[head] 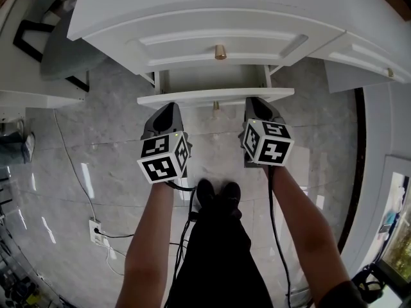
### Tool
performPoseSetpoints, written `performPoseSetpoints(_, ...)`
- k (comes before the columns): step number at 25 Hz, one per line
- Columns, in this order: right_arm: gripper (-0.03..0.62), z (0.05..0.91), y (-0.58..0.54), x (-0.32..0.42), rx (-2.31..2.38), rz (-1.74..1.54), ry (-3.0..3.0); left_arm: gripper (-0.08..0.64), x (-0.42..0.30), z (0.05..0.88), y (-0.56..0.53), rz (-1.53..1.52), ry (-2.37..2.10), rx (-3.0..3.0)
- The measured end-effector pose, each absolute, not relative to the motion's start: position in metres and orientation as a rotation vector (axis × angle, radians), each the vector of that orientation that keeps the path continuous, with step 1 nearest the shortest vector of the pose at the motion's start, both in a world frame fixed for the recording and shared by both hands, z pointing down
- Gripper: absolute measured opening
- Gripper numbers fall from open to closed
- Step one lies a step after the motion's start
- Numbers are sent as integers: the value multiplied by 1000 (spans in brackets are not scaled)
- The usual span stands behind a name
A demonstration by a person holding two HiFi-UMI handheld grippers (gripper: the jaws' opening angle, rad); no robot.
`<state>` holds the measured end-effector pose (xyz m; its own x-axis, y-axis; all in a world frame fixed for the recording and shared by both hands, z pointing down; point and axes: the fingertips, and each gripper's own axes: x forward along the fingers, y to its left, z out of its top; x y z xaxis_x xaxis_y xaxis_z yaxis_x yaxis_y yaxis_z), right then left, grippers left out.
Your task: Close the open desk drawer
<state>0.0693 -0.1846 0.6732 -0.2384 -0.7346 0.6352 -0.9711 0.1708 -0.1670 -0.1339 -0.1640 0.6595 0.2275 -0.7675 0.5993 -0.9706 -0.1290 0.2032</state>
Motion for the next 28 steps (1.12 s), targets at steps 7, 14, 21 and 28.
performPoseSetpoints(7,5,673,-203,68,1616,765,-2043,9,-135,659,-183,471,-1596,1955)
performPoseSetpoints(14,5,673,-221,66,1602,733,-2047,9,-137,659,-201,457,-1611,1957)
performPoseSetpoints(21,5,673,-236,65,1592,717,-2055,11,-138,659,-215,450,-1616,1956)
performPoseSetpoints(28,5,673,-245,65,1588,702,-2058,9,-138,659,-225,446,-1618,1953)
